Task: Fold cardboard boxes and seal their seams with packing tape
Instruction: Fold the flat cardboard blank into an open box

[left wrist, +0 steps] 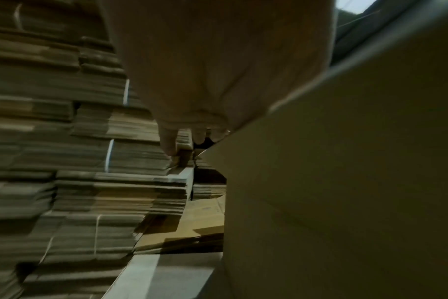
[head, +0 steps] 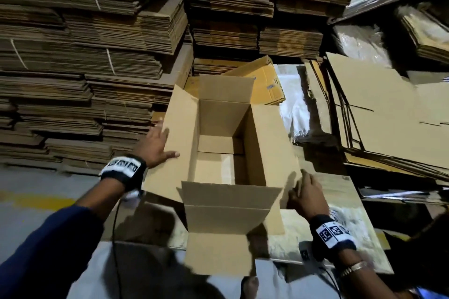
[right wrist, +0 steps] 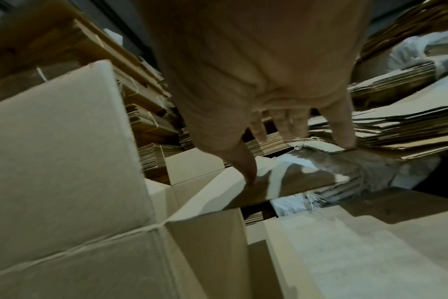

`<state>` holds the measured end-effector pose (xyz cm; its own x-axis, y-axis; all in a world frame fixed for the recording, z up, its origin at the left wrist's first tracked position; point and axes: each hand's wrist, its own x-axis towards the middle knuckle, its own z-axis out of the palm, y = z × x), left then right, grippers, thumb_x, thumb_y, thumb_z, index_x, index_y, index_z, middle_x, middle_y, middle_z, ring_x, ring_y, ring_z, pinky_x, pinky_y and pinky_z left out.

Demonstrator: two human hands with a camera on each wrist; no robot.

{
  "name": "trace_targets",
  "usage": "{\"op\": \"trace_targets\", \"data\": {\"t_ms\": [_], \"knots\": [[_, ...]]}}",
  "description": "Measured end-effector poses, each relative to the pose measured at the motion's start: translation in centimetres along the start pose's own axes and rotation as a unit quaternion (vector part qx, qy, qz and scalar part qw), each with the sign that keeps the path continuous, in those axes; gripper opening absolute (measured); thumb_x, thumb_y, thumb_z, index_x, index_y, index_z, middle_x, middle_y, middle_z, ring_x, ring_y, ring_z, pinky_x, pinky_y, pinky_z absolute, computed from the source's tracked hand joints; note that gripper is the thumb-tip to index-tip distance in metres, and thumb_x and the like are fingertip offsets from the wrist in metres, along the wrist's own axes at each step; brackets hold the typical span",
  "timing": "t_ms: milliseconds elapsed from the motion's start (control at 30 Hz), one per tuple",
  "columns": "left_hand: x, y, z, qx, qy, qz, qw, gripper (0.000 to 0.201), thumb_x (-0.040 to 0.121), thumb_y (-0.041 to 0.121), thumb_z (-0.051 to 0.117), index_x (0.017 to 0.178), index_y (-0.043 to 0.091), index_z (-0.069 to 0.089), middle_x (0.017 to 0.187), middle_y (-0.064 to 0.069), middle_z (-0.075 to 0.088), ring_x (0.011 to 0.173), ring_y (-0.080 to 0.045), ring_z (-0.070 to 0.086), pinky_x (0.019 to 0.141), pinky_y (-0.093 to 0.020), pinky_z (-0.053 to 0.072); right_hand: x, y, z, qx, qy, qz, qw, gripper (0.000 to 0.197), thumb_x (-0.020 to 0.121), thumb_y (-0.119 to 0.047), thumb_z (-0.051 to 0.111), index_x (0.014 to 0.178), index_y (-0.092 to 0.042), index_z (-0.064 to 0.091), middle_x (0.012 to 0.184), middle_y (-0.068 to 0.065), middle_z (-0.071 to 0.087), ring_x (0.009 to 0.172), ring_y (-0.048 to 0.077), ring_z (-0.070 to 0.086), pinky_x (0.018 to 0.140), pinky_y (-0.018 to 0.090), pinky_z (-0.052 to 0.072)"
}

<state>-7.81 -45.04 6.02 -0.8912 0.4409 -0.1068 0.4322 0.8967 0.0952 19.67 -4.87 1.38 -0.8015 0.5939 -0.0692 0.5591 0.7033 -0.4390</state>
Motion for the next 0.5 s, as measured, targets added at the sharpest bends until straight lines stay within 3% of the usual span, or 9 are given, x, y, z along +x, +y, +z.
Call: {"op": "trace_targets", "data": {"t_ms": [100,167,200,267,333,400,433,500], "knots": [[-4.7,0.9,2.1,0.121,-0.015,0.084,0.989,0.075,0.093,0.076,0.046,0.147,0.024,0.047,0.170,-0.002,0.026,0.161,-0.029,0.004,0.126,-0.064,0.000,-1.2,-0.8,0.5,-0.067,0.001,-0.088,0.994,0.071,0.081,-0.009,0.077,0.146,-0.024,0.052,0.164,0.005,0.035,0.156,0.027,0.022,0.121,0.057,0.023],[-7.5,0.9,3.4,0.094,-0.112,0.084,0.986,0.090,0.088,0.081,0.050,0.158,0.025,0.037,0.173,0.000,0.021,0.161,-0.024,0.001,0.123,-0.061,-0.016,-1.4,-1.4,1.1,-0.050,-0.032,-0.164,0.985,0.071,0.075,-0.002,0.075,0.141,-0.024,0.059,0.162,0.000,0.041,0.156,0.023,0.026,0.123,0.052,0.021],[-8.7,0.8,4.1,0.065,-0.163,0.081,0.981,0.106,0.082,0.087,0.052,0.164,0.026,0.025,0.175,0.000,0.012,0.162,-0.021,0.001,0.123,-0.058,-0.016,-1.6,-1.6,1.5,-0.033,-0.051,-0.192,0.980,0.068,0.076,0.000,0.072,0.140,-0.021,0.061,0.160,0.000,0.045,0.154,0.022,0.031,0.124,0.048,0.023],[-10.4,0.8,5.3,-0.009,-0.195,0.088,0.977,0.132,0.064,0.101,0.050,0.167,0.028,0.012,0.175,0.004,-0.001,0.161,-0.013,0.001,0.126,-0.051,-0.010,-2.1,-2.0,1.9,0.031,-0.097,-0.178,0.979,0.059,0.084,-0.002,0.067,0.141,-0.016,0.061,0.153,0.002,0.054,0.148,0.021,0.043,0.122,0.040,0.031],[-11.5,2.1,5.9,-0.130,-0.163,0.076,0.975,0.136,0.055,0.106,0.050,0.165,0.030,0.022,0.171,0.014,0.004,0.159,-0.006,0.006,0.128,-0.047,-0.004,-2.7,-1.9,2.4,0.136,-0.136,-0.123,0.974,0.056,0.090,-0.002,0.065,0.144,-0.014,0.059,0.151,-0.001,0.056,0.140,0.018,0.052,0.112,0.024,0.042],[-12.2,3.8,6.5,-0.219,-0.084,0.057,0.970,0.118,0.057,0.107,0.046,0.153,0.039,0.045,0.166,0.016,0.031,0.153,-0.006,0.029,0.128,-0.047,0.015,-3.2,-1.6,2.6,0.230,-0.160,-0.086,0.956,0.056,0.092,0.000,0.068,0.145,-0.017,0.058,0.151,-0.007,0.054,0.139,0.012,0.052,0.101,0.009,0.043],[-12.5,4.5,6.7,-0.255,-0.042,0.052,0.965,0.104,0.061,0.105,0.047,0.143,0.041,0.055,0.156,0.014,0.050,0.144,-0.008,0.045,0.123,-0.046,0.030,-3.5,-1.6,2.7,0.266,-0.170,-0.072,0.946,0.055,0.093,0.001,0.068,0.145,-0.018,0.059,0.147,-0.009,0.058,0.135,0.009,0.055,0.096,0.007,0.045],[-12.4,5.4,7.2,-0.307,0.005,0.046,0.951,0.084,0.069,0.098,0.054,0.129,0.039,0.066,0.128,0.013,0.067,0.121,-0.009,0.061,0.107,-0.037,0.048,-3.9,-1.8,2.7,0.332,-0.189,-0.051,0.923,0.052,0.096,-0.002,0.065,0.144,-0.018,0.059,0.132,-0.011,0.068,0.120,0.007,0.064,0.086,0.012,0.051]]}}
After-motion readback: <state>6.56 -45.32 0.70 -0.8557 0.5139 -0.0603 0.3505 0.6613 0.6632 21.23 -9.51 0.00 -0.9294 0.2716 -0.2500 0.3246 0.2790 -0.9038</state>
